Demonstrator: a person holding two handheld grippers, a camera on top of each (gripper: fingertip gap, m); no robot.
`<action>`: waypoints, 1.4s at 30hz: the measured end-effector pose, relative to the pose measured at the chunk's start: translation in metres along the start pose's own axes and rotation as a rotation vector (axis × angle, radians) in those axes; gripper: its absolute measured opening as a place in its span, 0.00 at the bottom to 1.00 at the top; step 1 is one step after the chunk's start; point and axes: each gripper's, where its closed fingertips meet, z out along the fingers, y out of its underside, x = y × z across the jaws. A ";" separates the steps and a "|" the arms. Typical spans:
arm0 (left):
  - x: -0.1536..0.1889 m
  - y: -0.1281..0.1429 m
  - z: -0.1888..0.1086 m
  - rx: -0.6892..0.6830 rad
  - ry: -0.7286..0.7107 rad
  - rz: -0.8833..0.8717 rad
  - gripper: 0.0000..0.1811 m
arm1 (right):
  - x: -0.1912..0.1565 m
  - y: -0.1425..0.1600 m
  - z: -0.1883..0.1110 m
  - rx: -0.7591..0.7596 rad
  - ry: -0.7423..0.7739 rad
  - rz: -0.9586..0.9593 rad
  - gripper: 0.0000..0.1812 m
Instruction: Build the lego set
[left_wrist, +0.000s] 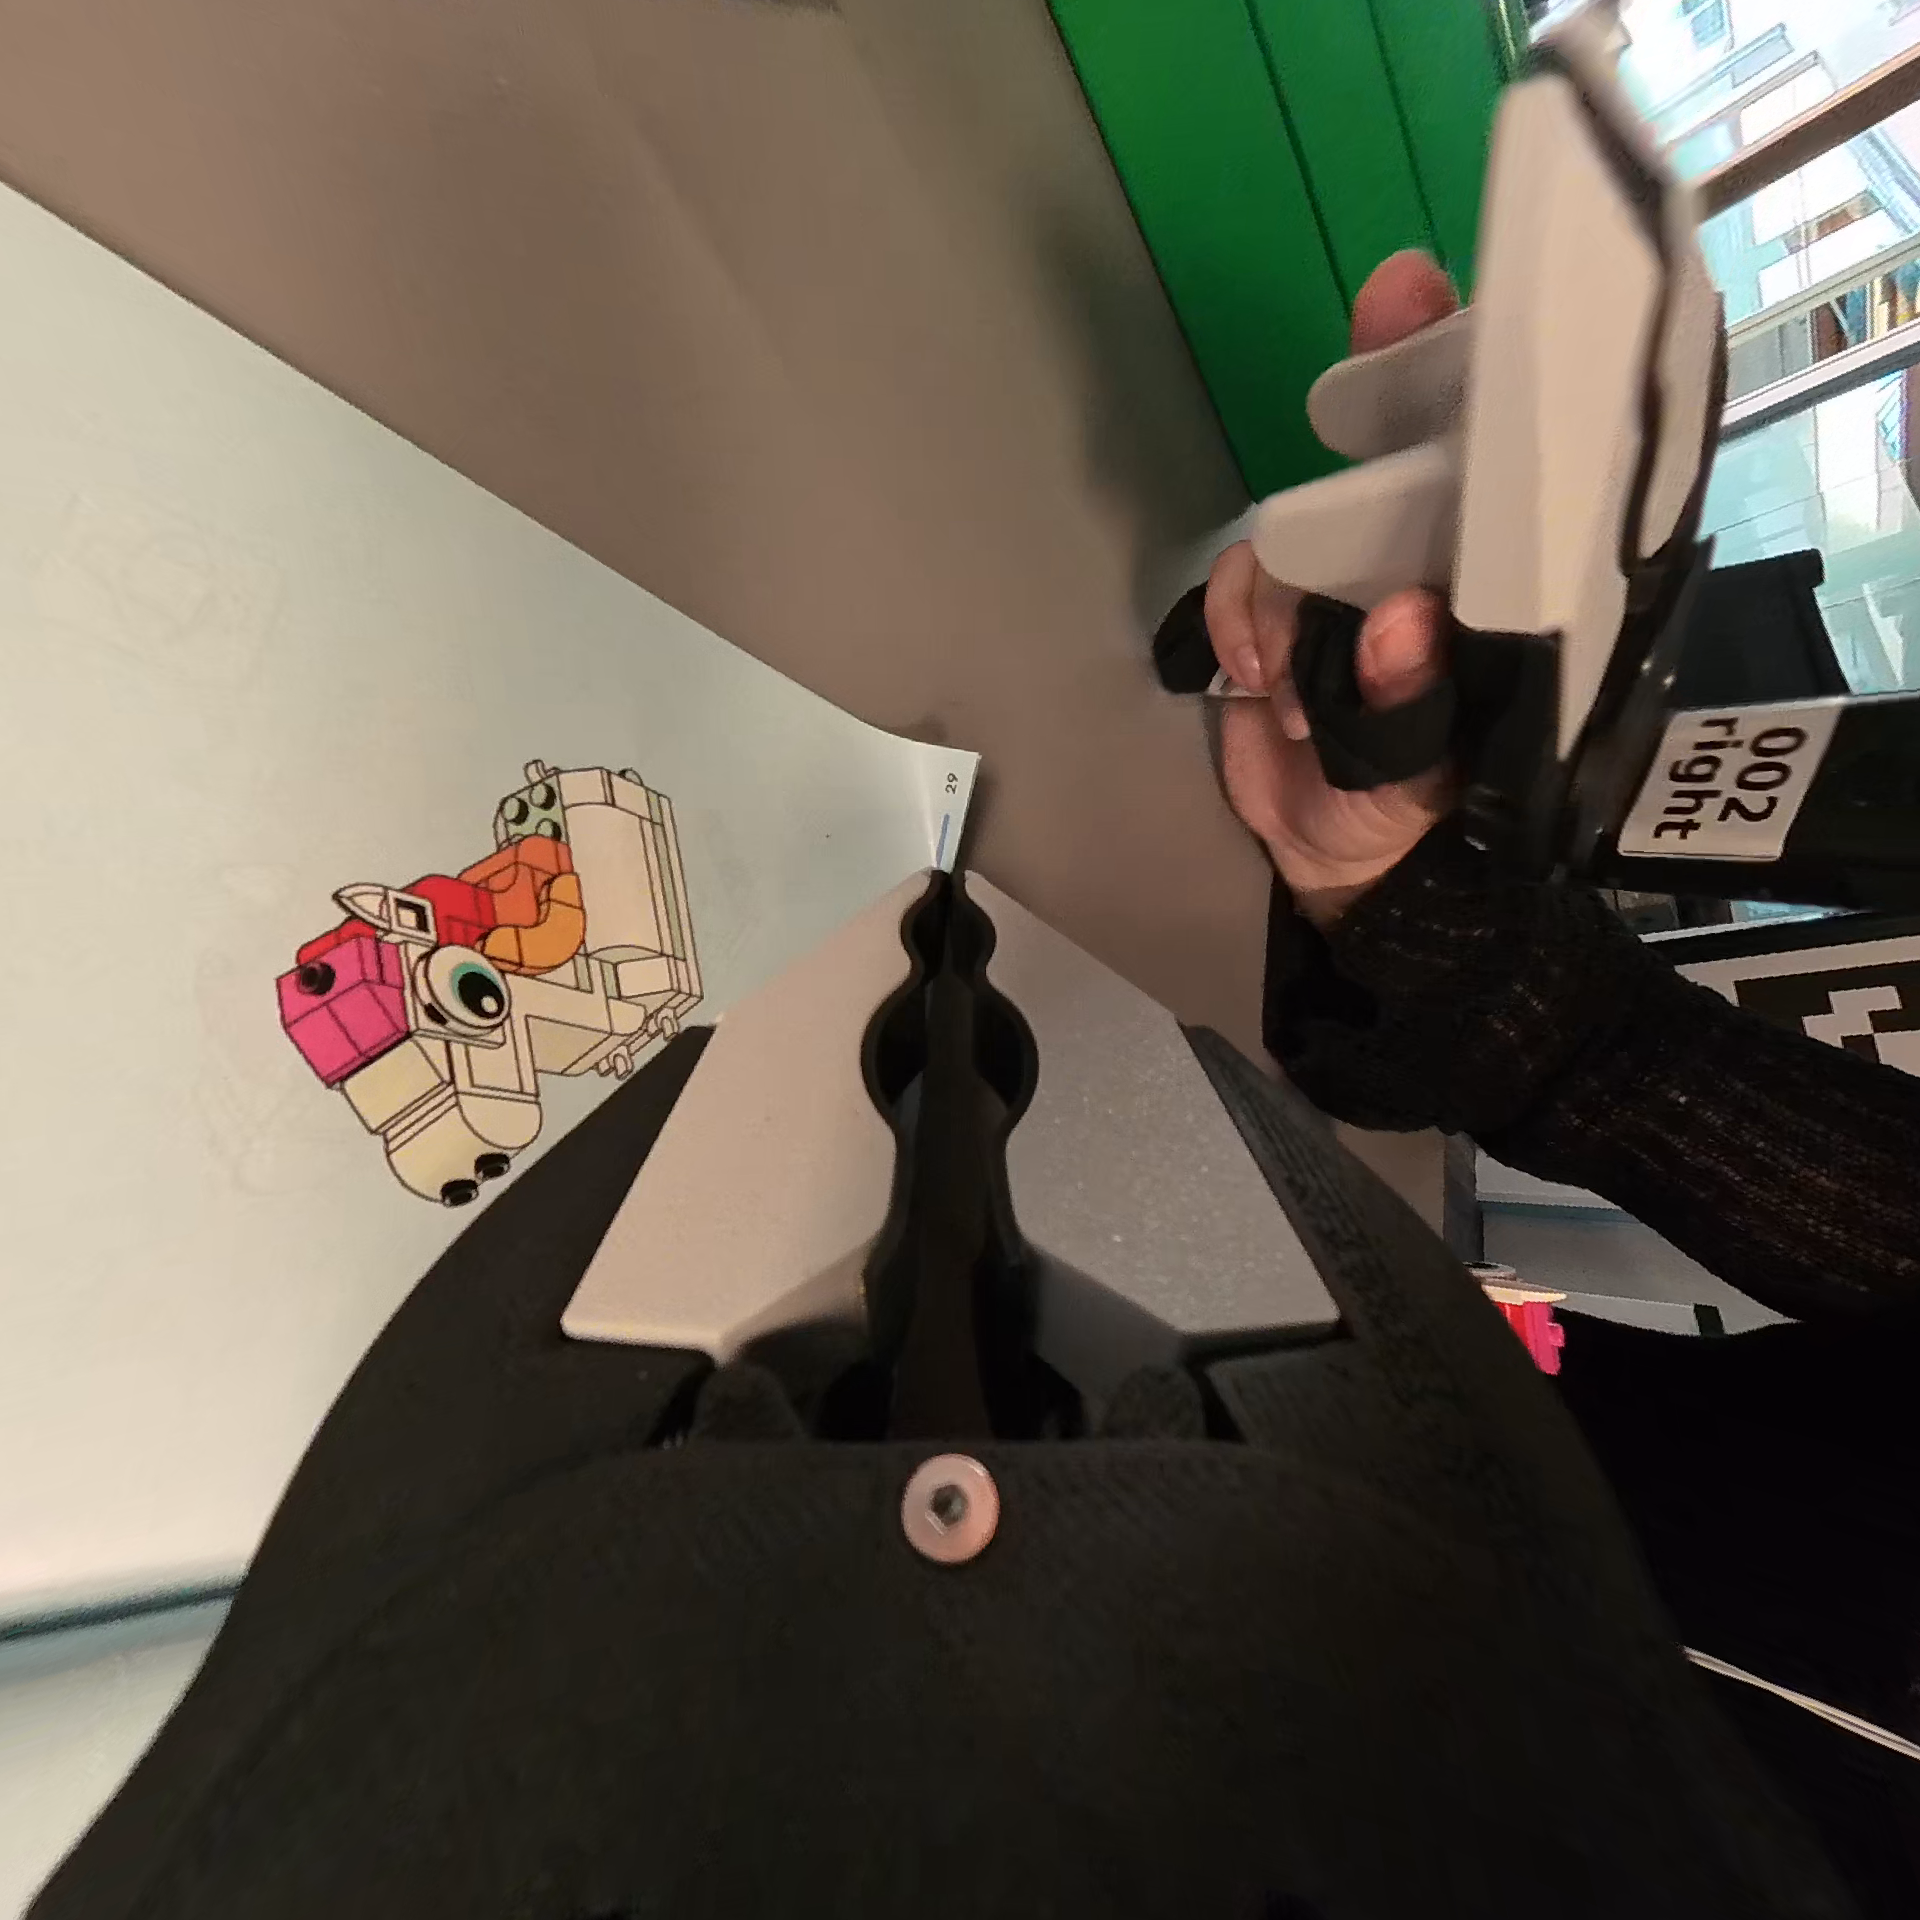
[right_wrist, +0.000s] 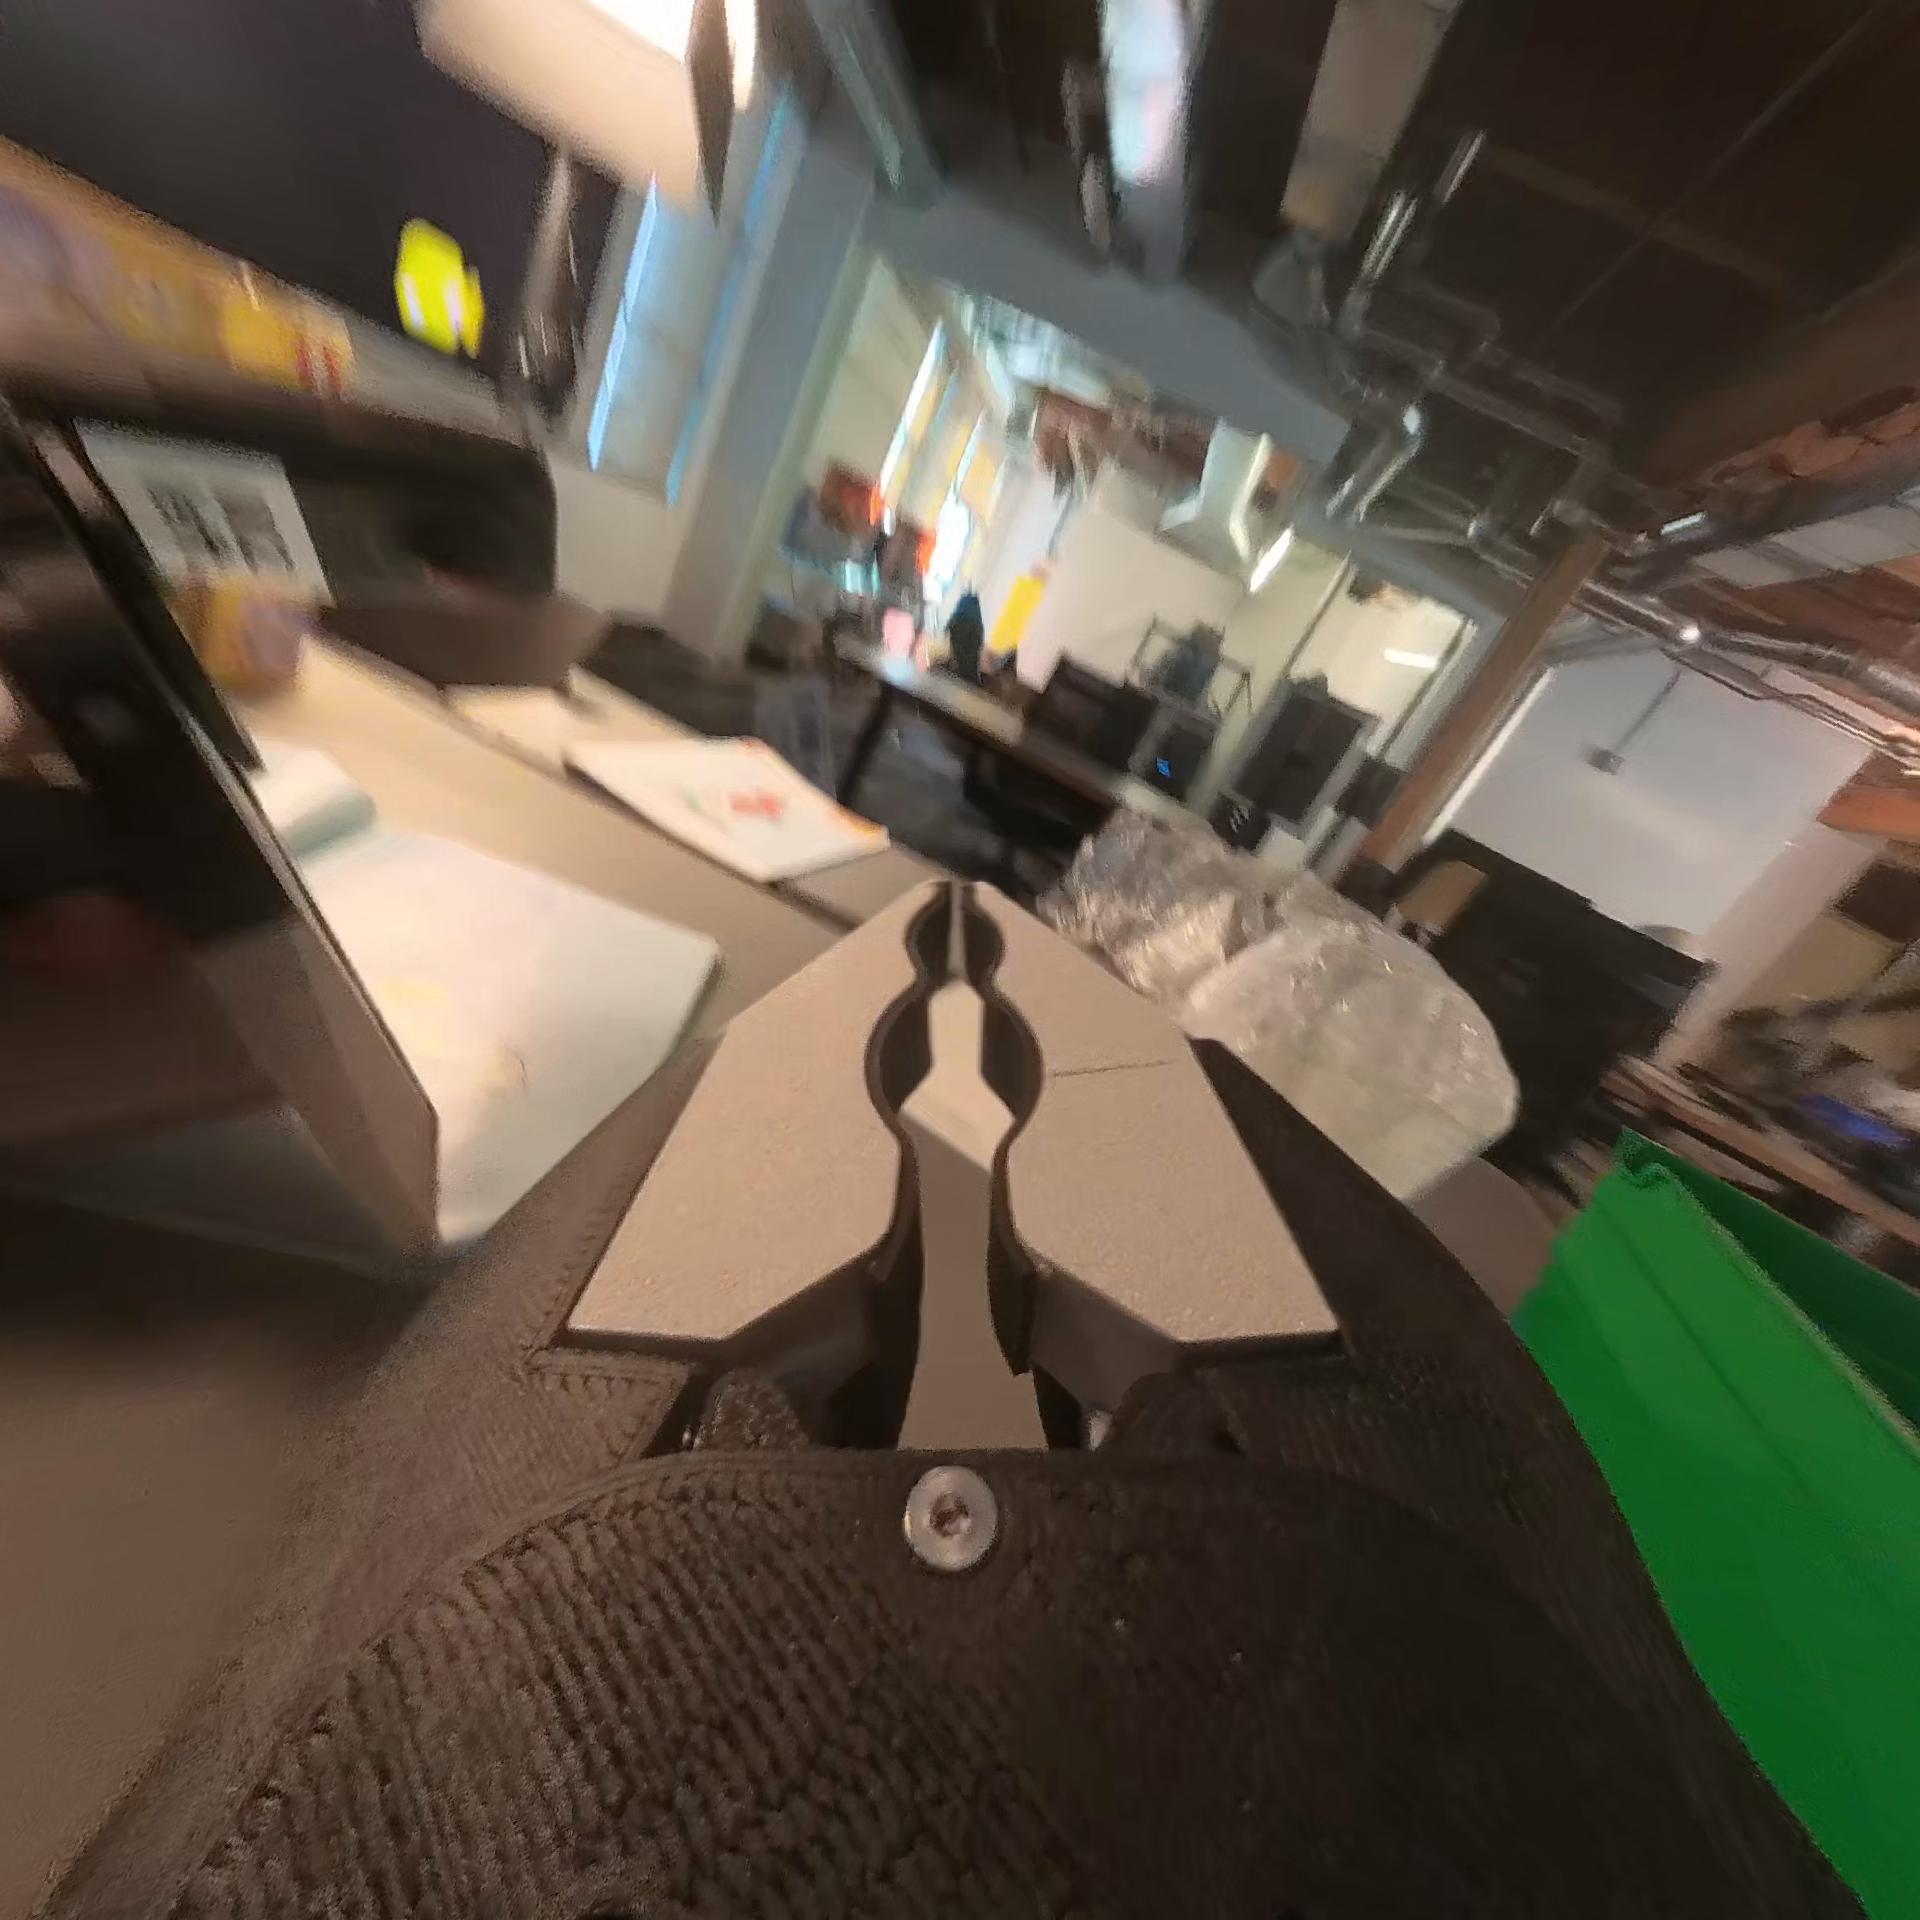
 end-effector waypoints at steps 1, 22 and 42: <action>0.000 0.000 0.000 0.000 0.001 -0.001 0.00 | -0.003 0.007 0.001 -0.051 -0.024 -0.028 0.00; 0.018 -0.007 -0.015 0.058 0.167 -0.031 0.00 | -0.089 0.052 -0.036 -0.505 -0.693 0.151 0.00; -0.008 0.066 -0.156 0.325 -0.376 0.426 0.51 | -0.139 0.032 0.006 -0.466 -0.660 0.078 0.00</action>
